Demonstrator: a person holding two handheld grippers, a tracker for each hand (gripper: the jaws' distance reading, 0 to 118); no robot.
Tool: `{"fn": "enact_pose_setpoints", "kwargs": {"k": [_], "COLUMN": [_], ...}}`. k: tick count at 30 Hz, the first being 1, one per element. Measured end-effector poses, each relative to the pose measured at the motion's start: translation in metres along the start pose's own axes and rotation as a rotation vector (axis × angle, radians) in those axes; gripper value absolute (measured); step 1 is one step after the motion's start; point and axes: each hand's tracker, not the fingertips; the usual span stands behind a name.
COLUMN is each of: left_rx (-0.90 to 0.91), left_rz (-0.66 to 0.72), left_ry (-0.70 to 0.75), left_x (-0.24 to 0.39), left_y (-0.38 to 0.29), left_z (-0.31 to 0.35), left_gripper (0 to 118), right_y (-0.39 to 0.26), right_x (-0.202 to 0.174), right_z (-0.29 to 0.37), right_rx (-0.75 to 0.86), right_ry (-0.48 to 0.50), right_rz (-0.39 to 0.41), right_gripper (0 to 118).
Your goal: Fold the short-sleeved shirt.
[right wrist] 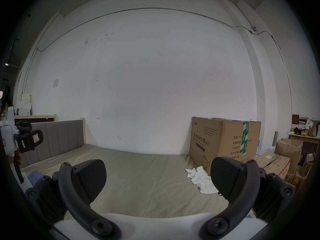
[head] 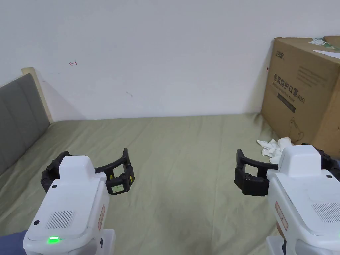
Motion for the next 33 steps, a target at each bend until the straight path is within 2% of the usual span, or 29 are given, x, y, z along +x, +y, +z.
{"fn": "enact_pose_setpoints", "kwargs": {"k": [29, 31, 33], "left_rx": [0.009, 0.004, 0.003], "left_rz": [0.009, 0.01, 0.012], "left_ry": [0.007, 0.005, 0.002], "left_x": [-0.002, -0.003, -0.003], "left_y": [0.003, 0.004, 0.004], "left_z": [-0.001, -0.001, 0.0], "left_gripper": [118, 118, 118], "right_y": [0.006, 0.009, 0.011], "right_x": [-0.002, -0.002, -0.002], "right_z": [0.001, -0.002, -0.004], "right_rx": [-0.005, -0.041, -0.097], "right_ry": [-0.028, -0.039, -0.055], "right_rz": [0.0, -0.033, -0.111], "right_gripper": [118, 118, 118]}}
